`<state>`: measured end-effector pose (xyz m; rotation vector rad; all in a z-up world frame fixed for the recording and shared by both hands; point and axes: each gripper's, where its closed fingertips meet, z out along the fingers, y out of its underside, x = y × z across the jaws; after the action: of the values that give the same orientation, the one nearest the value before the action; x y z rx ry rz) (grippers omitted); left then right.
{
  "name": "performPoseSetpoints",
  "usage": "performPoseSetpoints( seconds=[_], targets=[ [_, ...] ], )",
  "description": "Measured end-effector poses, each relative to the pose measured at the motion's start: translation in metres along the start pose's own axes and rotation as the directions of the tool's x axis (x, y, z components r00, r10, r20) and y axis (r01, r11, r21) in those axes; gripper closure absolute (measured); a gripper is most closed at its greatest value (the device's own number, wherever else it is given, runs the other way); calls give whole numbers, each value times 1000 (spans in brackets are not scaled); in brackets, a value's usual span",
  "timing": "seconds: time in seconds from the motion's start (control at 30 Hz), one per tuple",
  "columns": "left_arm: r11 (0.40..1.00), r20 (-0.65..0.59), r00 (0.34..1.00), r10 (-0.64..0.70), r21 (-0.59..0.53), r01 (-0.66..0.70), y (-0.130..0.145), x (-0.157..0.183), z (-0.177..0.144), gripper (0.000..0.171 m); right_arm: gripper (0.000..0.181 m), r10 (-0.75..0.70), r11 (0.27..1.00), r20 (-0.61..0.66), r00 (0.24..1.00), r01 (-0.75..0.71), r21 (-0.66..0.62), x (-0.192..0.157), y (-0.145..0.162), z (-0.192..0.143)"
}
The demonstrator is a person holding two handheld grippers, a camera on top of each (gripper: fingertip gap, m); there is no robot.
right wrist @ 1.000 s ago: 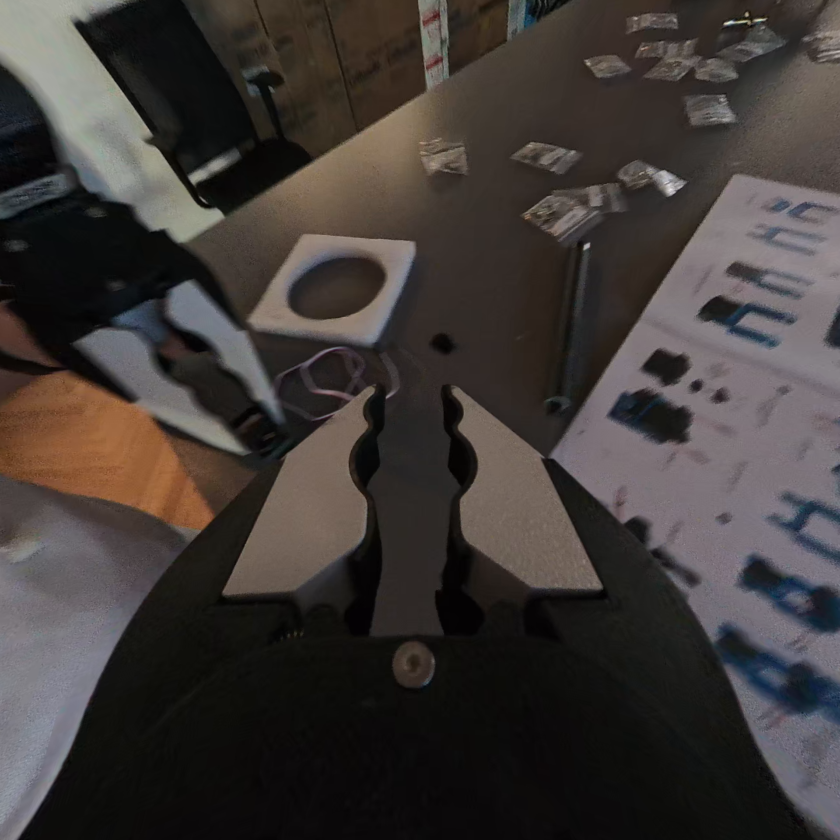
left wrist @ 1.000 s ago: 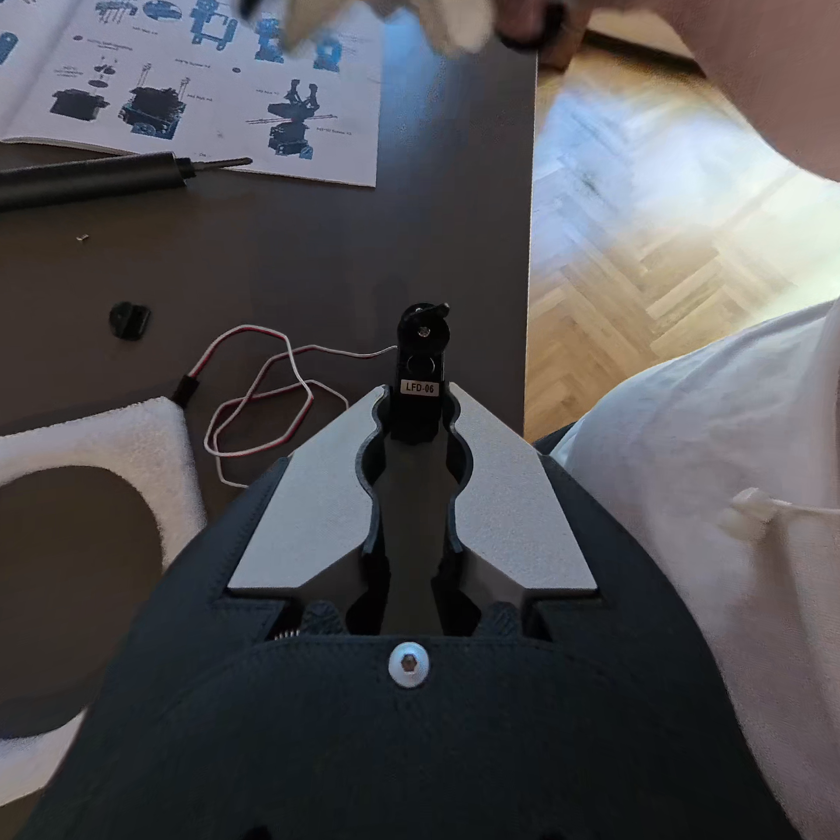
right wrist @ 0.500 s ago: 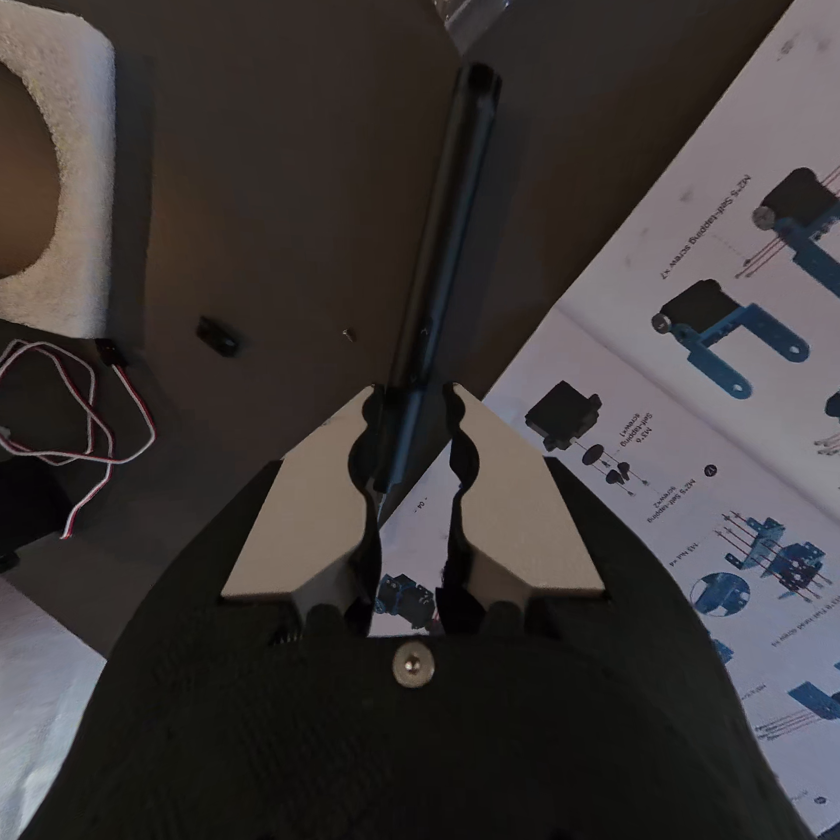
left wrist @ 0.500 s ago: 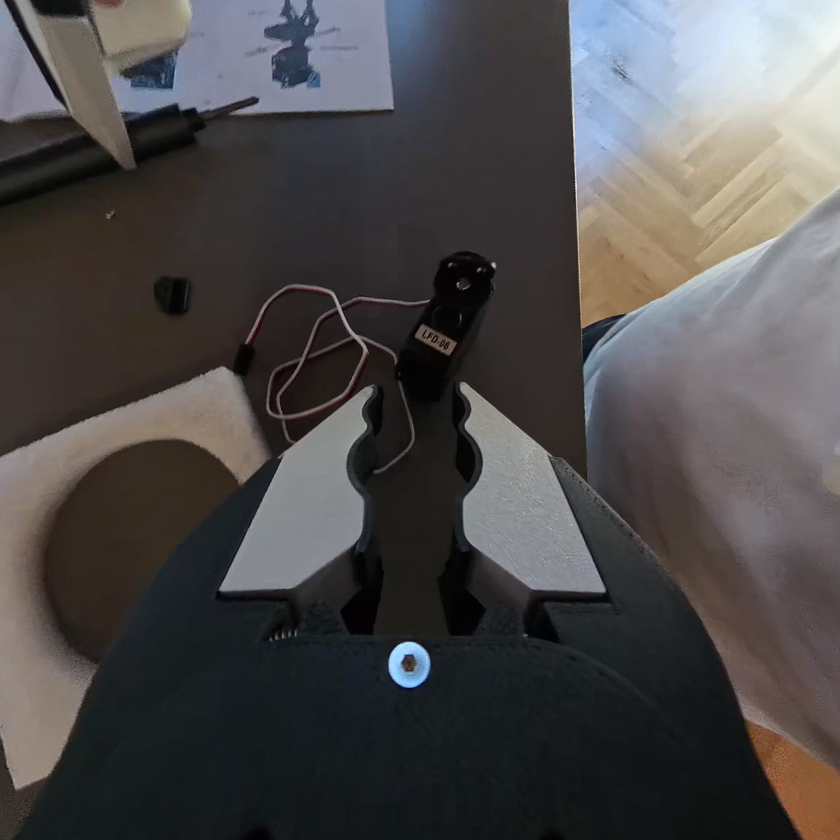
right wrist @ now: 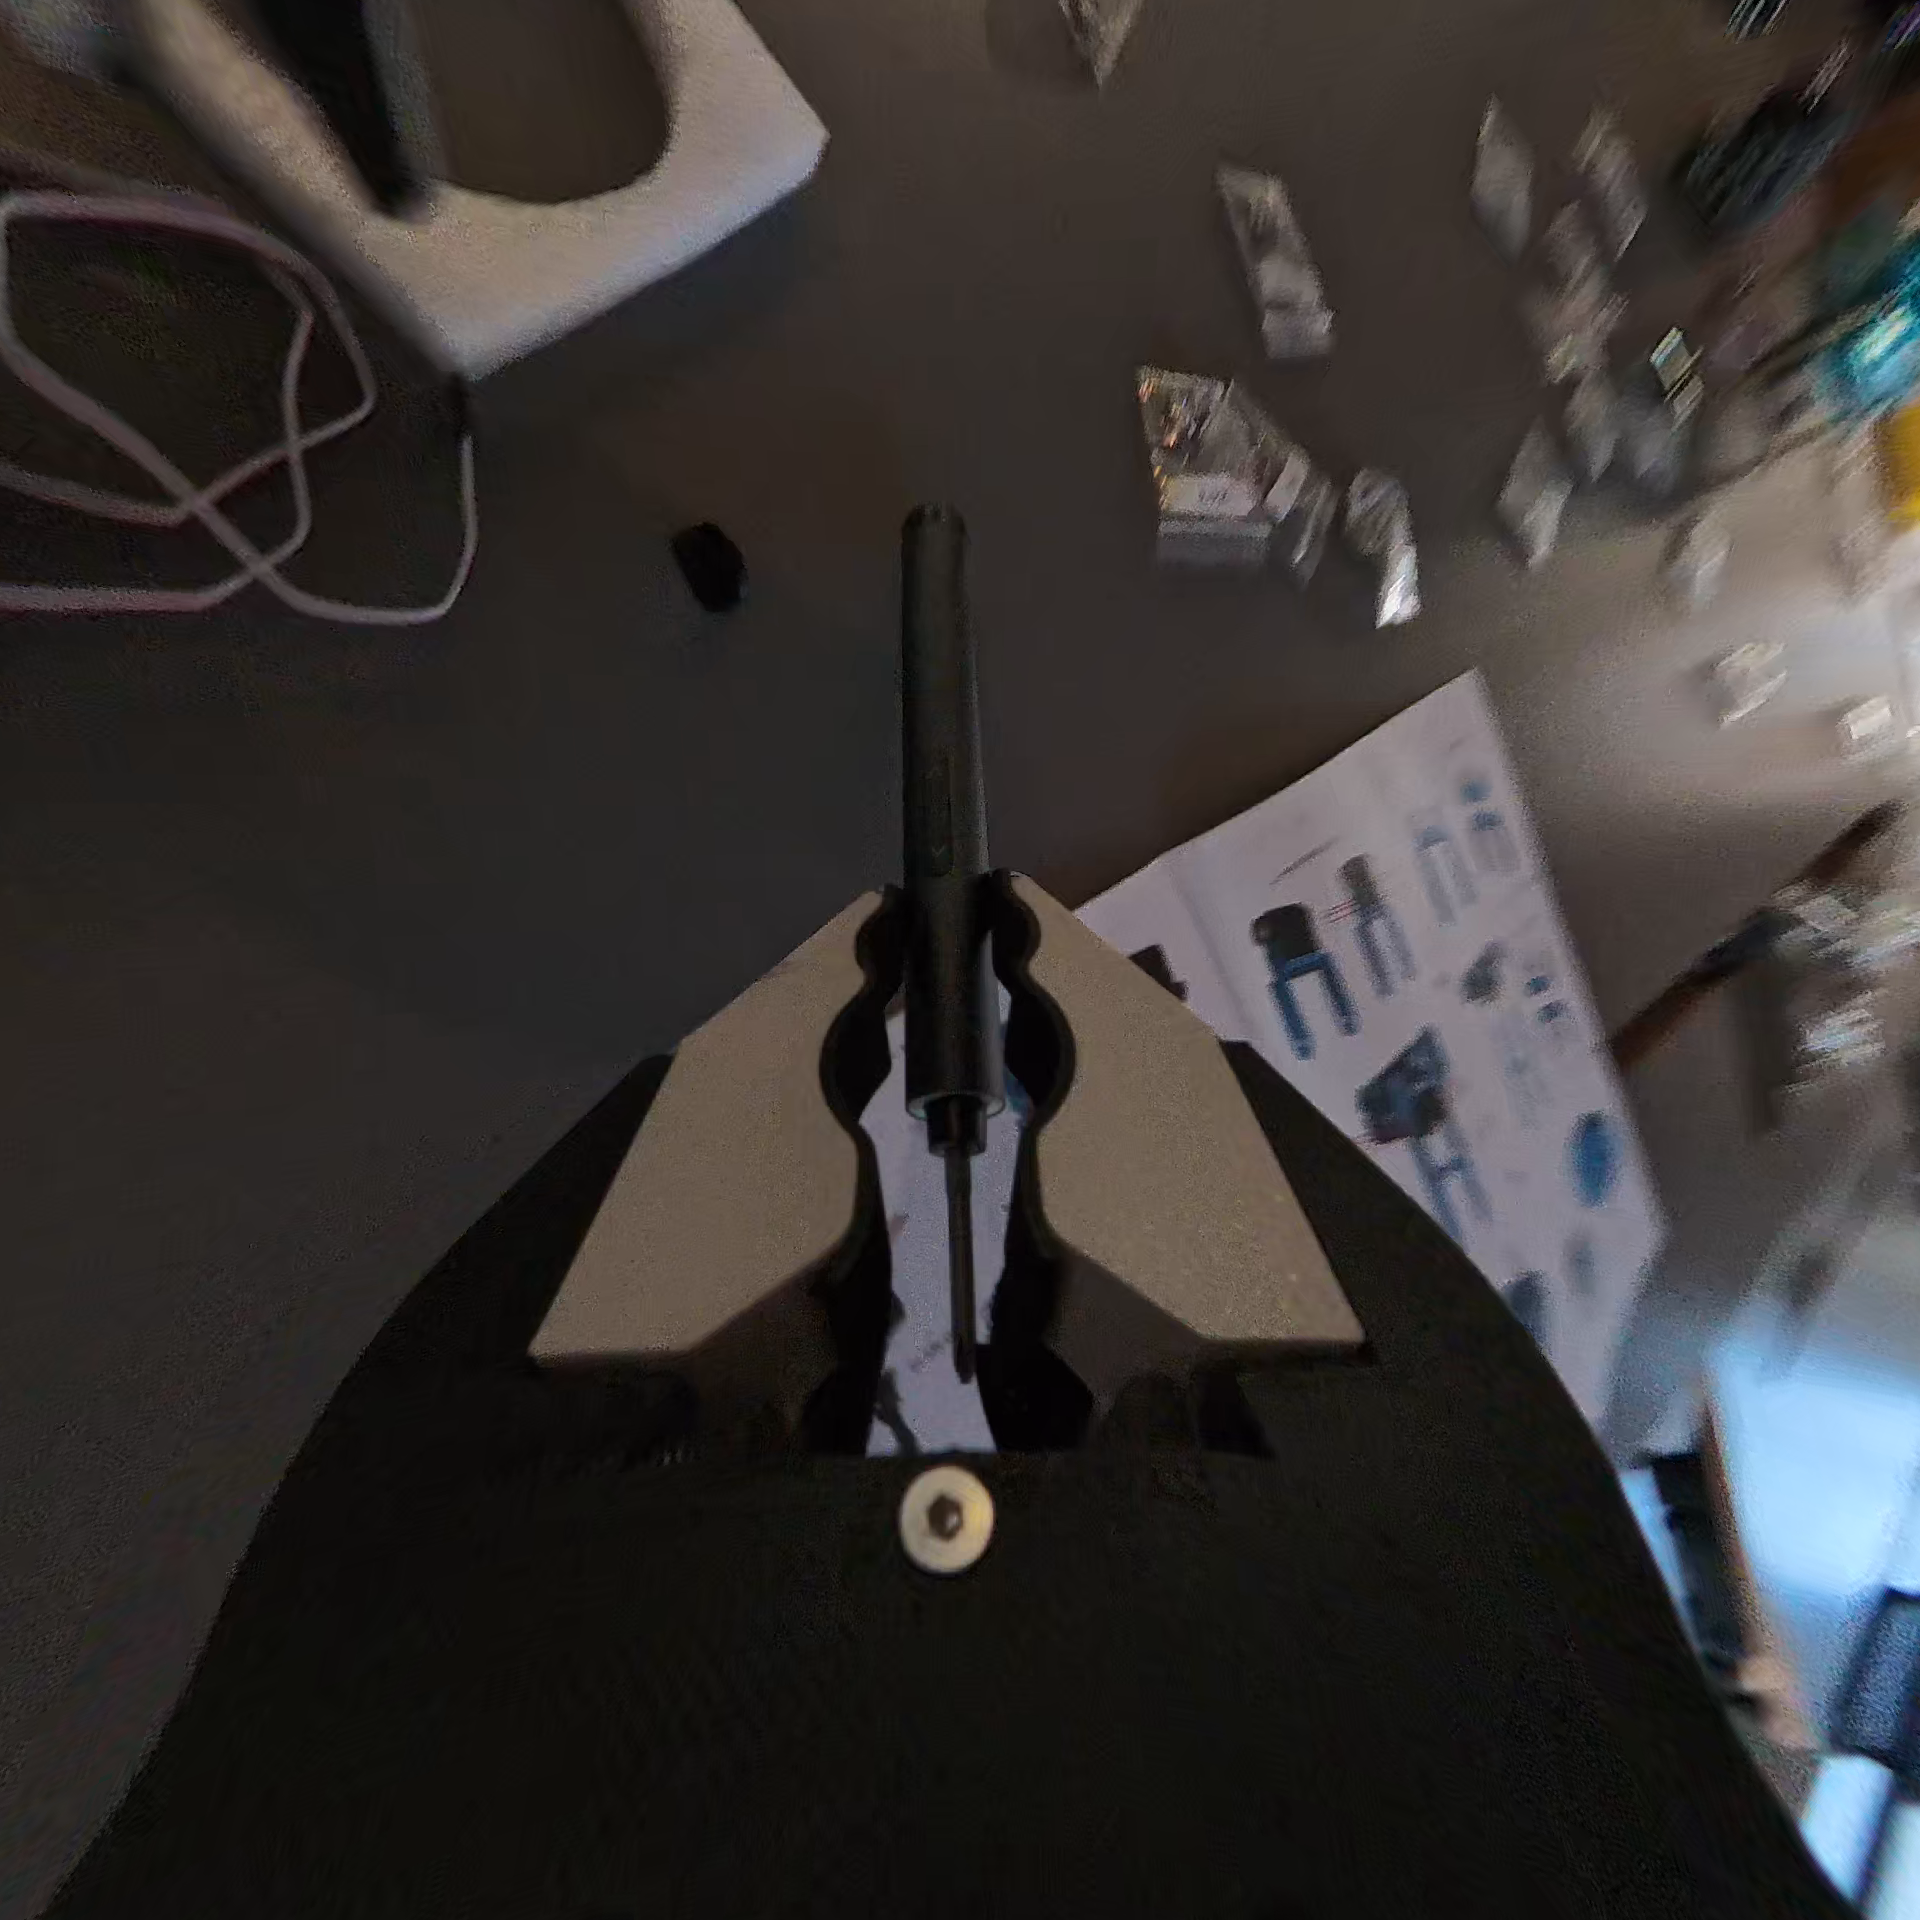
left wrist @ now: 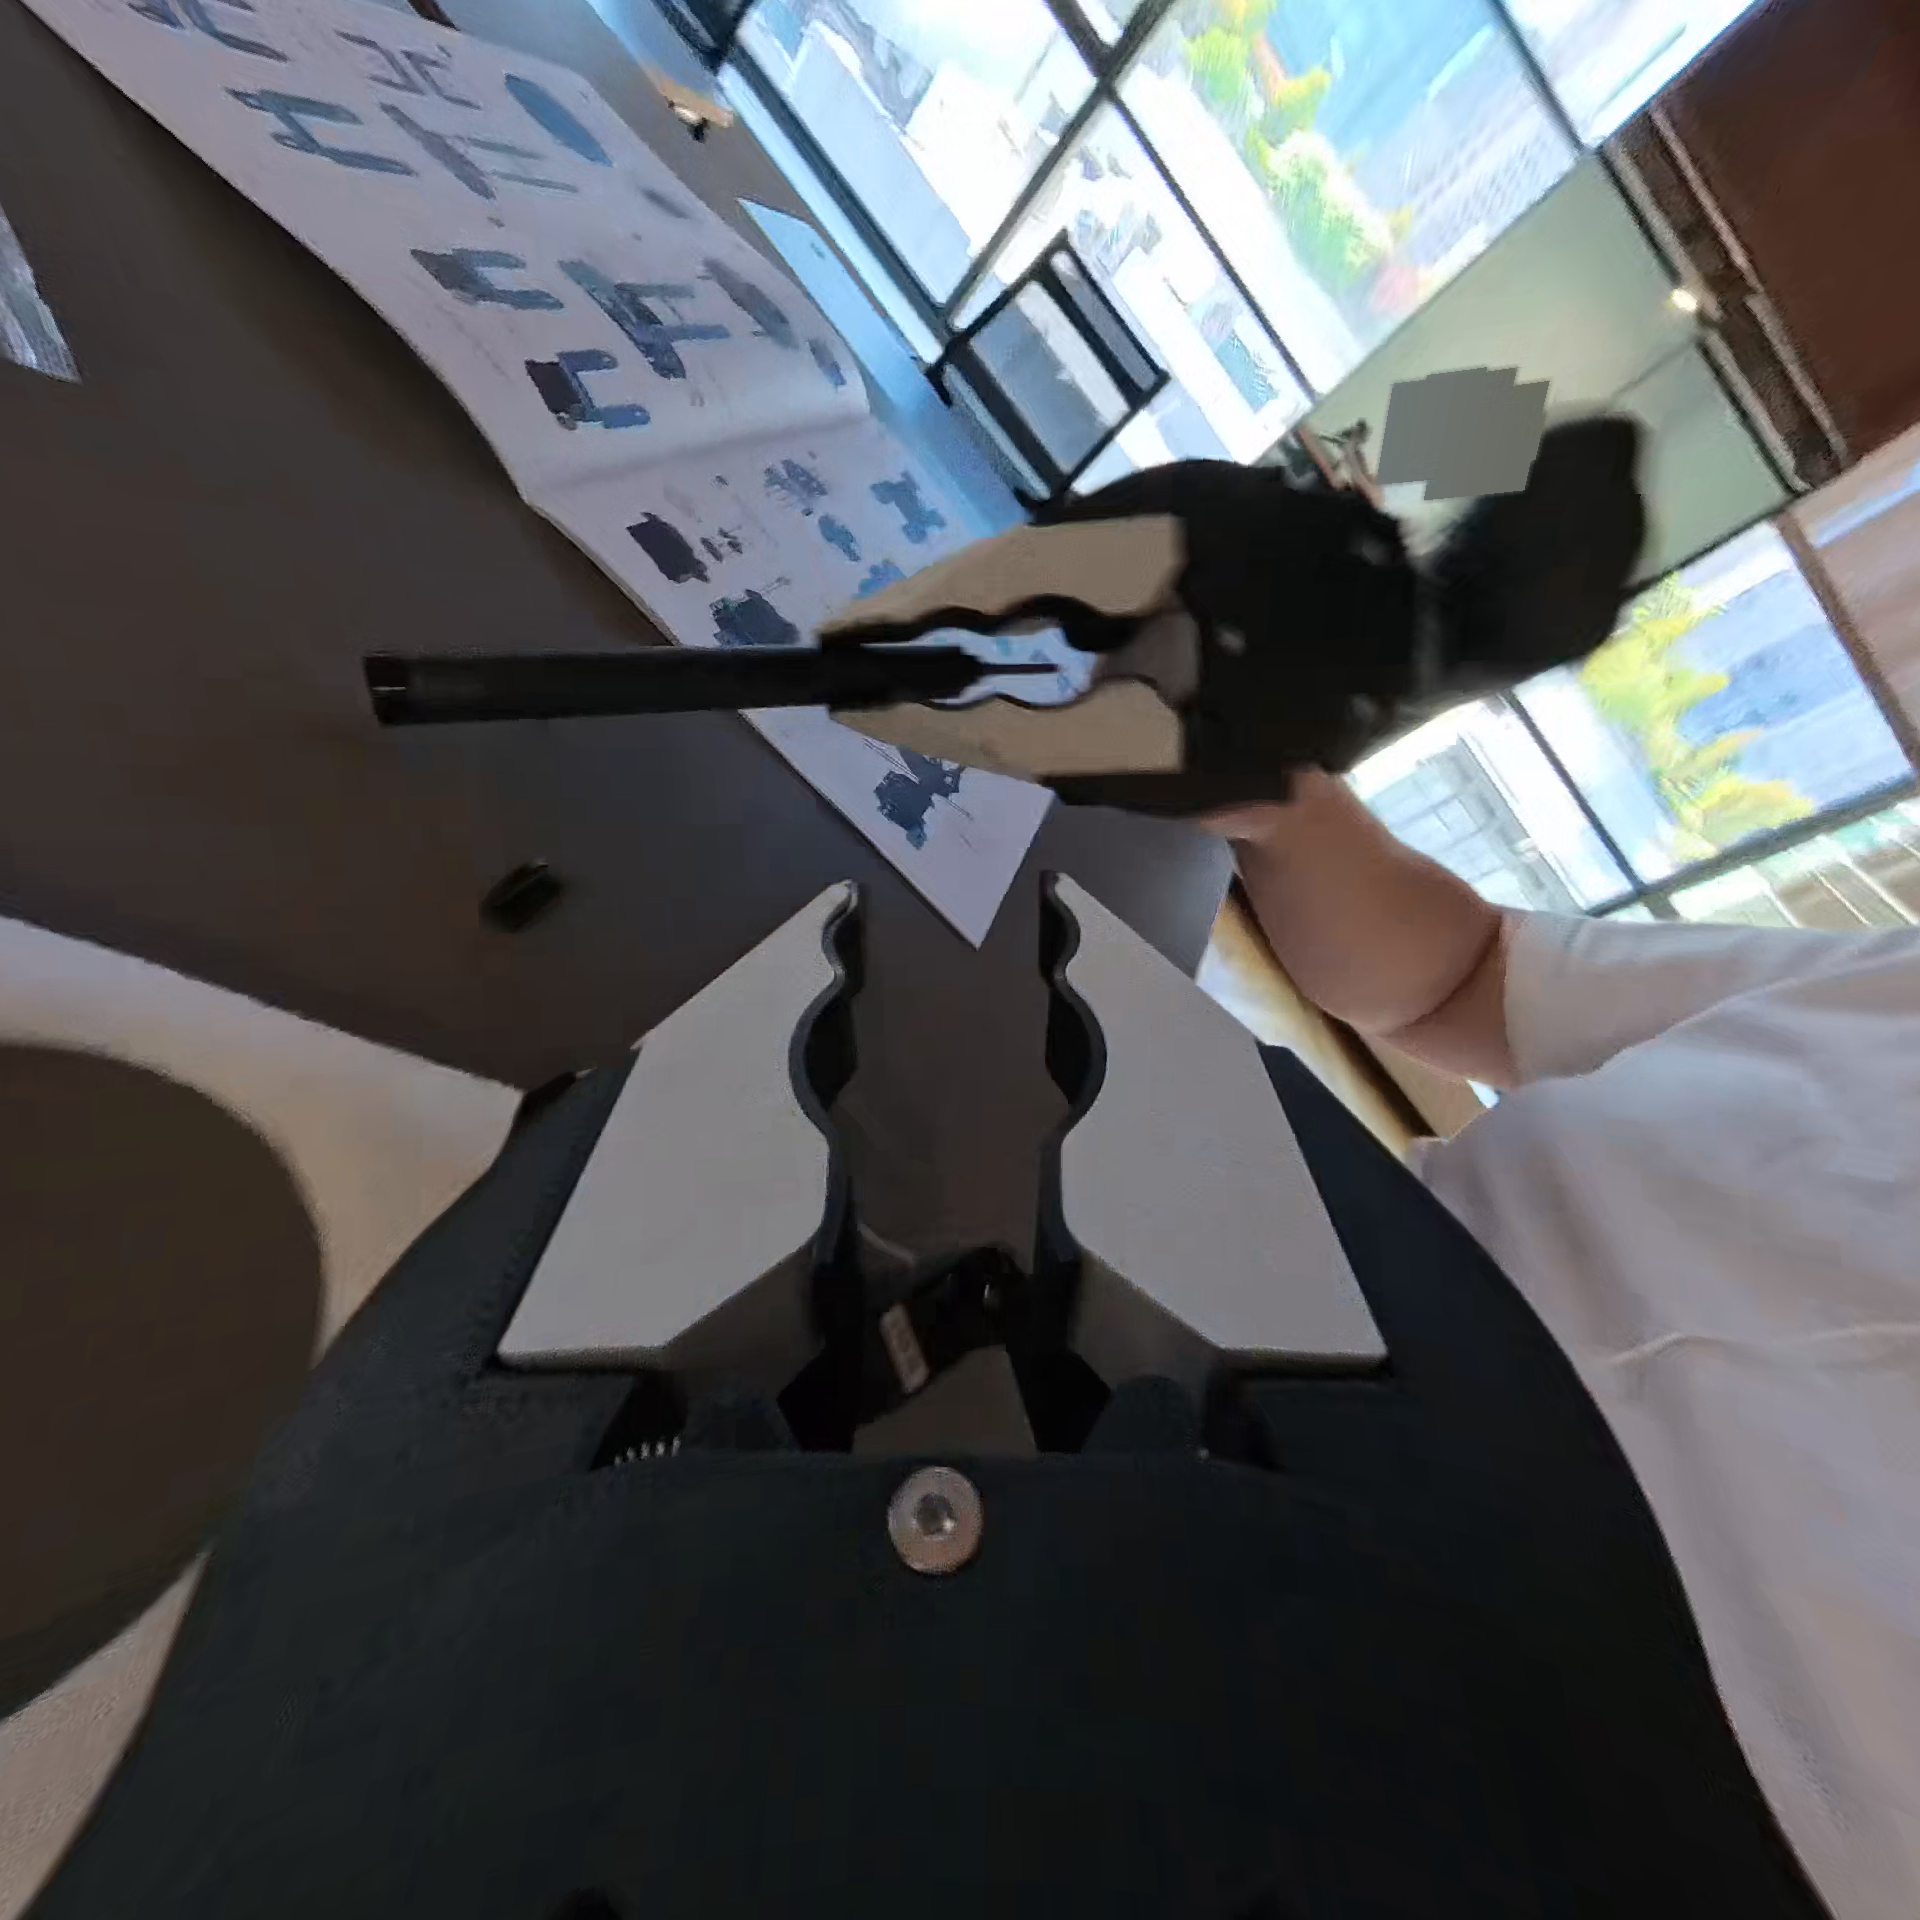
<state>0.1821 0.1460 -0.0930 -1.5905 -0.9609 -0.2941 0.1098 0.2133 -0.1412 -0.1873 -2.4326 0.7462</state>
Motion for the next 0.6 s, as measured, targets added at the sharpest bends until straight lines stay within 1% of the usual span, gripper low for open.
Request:
performPoseSetpoints(
  seconds=[0.07, 0.13, 0.17, 0.23, 0.3, 0.33, 0.37, 0.4, 0.43, 0.5, 0.53, 0.57, 0.6],
  targets=[
    [1000, 67, 998, -6, 29, 4, 3, 2, 17, 137, 166, -180, 980, -81, 980, 186, 72, -2, -6, -23],
    [999, 103, 995, -5, 55, 0, 7, 7, 28, 135, 166, -304, 938, -123, 945, 319, 133, -8, -6, -43],
    [998, 108, 994, -29, 67, 22, 9, 9, 31, 135, 166, -348, 915, -149, 926, 370, 162, -10, -5, -52],
    [987, 53, 990, -127, 108, 121, 11, 19, 38, 134, 166, -421, 865, -203, 884, 458, 205, -13, -4, -69],
    [965, -17, 977, -212, 156, 212, 10, 30, 44, 134, 166, -461, 818, -259, 849, 520, 247, -14, -8, -87],
    [956, -36, 974, -223, 188, 226, 8, 35, 47, 132, 166, -465, 799, -284, 839, 536, 274, -14, -12, -97],
    [946, -34, 973, -229, 226, 231, 6, 37, 49, 125, 166, -458, 785, -306, 835, 541, 303, -13, -16, -107],
    [934, -36, 972, -231, 273, 231, 1, 40, 50, 113, 166, -442, 774, -325, 836, 539, 334, -11, -22, -118],
    [915, -63, 972, -225, 329, 233, -7, 45, 49, 106, 166, -419, 766, -341, 842, 529, 366, -9, -28, -129],
    [860, -188, 966, -175, 449, 243, -30, 65, 40, 105, 166, -359, 760, -343, 868, 485, 433, -7, -40, -149],
    [836, -228, 963, -147, 492, 244, -38, 73, 34, 106, 166, -328, 759, -333, 884, 457, 464, -6, -44, -156],
    [822, -254, 961, -109, 521, 231, -45, 81, 29, 107, 166, -297, 757, -322, 899, 427, 494, -6, -48, -162],
    [819, -272, 960, -67, 534, 209, -49, 89, 26, 114, 166, -266, 755, -308, 913, 396, 522, -6, -52, -166]
  ],
)
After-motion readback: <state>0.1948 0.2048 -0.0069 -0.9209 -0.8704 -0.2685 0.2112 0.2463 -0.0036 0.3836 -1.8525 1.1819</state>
